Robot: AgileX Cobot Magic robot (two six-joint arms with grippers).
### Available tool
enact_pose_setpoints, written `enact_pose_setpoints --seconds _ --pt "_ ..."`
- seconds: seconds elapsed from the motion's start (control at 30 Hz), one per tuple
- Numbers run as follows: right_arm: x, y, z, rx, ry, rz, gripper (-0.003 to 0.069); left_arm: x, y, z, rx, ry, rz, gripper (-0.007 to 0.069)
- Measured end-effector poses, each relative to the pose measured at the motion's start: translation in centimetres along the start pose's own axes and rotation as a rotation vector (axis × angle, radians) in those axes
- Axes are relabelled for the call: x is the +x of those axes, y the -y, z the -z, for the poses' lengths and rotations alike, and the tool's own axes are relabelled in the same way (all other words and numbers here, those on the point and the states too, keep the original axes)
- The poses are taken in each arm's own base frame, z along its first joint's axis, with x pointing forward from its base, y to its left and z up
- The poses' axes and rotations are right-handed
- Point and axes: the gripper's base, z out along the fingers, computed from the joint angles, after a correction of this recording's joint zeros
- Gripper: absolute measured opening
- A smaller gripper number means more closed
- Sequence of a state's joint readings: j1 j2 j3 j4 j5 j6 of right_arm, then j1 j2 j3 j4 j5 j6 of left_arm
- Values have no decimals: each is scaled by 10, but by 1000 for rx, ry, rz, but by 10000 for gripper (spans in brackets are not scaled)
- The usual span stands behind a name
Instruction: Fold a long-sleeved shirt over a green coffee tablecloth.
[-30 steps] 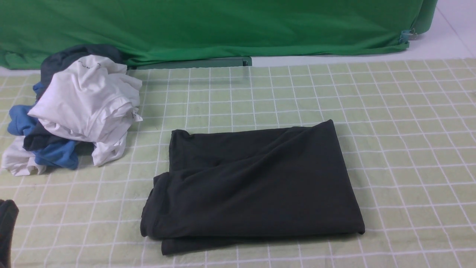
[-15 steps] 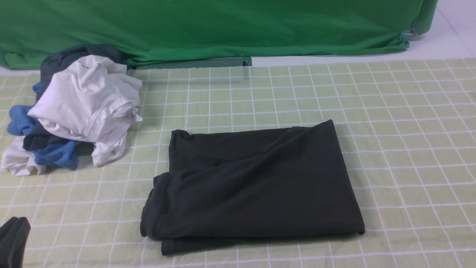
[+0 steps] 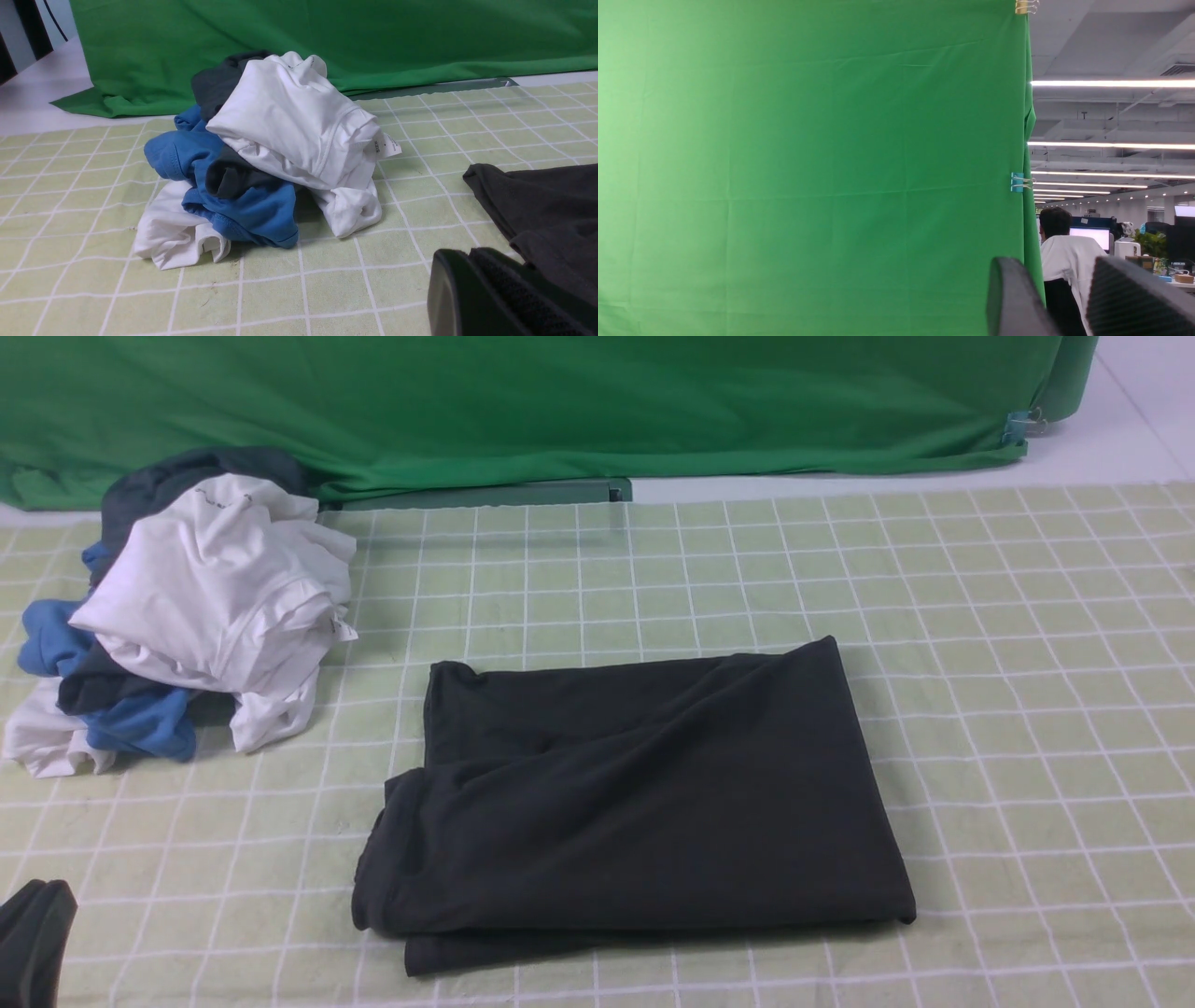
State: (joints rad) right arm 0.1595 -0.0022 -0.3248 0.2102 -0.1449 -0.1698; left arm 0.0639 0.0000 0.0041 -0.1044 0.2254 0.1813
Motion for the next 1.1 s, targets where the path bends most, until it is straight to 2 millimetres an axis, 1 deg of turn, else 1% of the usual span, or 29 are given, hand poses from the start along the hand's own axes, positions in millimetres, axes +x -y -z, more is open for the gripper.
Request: enact_pose_setpoints --seconds 0.4,0.57,0.7,0.9,1.0,1.1 --pt "1 0 0 -1 -5 14 245 0 0 0 0 0 0 16" --pt "12 -1 0 -10 -50 67 245 0 0 0 0 0 0 16" --pt "27 -2 0 -20 -118 96 245 0 0 0 0 0 0 16" --pt "56 -4 4 -42 -263 124 245 0 0 0 -3 0 0 16" --pt "79 -5 9 -63 -370 161 245 0 0 0 -3 0 0 16" --pt "107 -6 18 -85 -477 188 245 0 0 0 -3 -1 0 16"
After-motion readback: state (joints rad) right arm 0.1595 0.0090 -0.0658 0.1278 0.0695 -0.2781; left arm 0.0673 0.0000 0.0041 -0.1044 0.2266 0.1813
